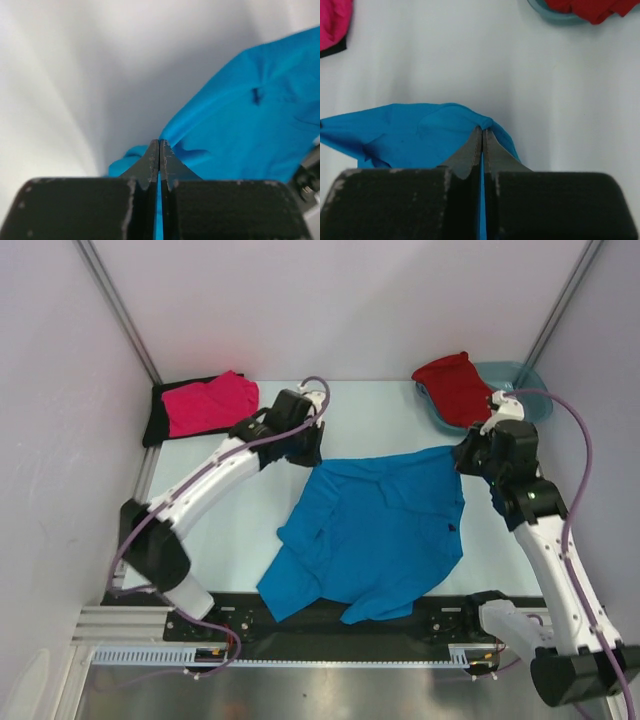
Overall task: Fold and stack the t-shirts
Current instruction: Flatten the tshirt out
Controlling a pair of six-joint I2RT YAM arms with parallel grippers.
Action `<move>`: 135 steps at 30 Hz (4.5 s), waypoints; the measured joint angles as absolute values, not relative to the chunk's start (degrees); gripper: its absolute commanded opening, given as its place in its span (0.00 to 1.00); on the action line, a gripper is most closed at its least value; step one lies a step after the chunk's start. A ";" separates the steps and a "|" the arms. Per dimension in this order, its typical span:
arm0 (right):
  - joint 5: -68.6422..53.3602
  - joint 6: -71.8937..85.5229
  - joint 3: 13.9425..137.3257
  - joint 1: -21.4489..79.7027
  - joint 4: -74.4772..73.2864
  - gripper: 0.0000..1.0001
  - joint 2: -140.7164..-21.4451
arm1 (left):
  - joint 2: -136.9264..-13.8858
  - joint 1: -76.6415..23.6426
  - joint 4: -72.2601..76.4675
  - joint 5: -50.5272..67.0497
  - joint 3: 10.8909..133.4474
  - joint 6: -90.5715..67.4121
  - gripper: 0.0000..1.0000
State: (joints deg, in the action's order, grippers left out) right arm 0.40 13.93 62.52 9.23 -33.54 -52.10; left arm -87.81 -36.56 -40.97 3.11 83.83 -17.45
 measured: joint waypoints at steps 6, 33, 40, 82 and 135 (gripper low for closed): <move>3.18 14.61 62.04 9.26 -24.32 0.00 -64.71 | -106.83 -31.62 -40.62 2.61 97.10 -12.10 0.00; 4.82 12.29 87.31 10.76 -5.30 0.51 -115.79 | -139.81 -12.84 -39.09 6.15 125.97 -4.51 1.00; 6.55 10.41 86.91 12.99 -6.94 0.51 -110.43 | -123.79 -13.15 -35.62 6.92 101.08 -7.77 1.00; 2.59 10.48 69.32 20.95 -16.49 0.50 -83.79 | -98.45 -14.39 -22.83 6.24 60.10 -16.56 0.88; 2.24 9.50 65.45 20.95 -18.98 0.50 -82.28 | -132.14 0.56 -53.76 -19.00 122.98 3.38 0.56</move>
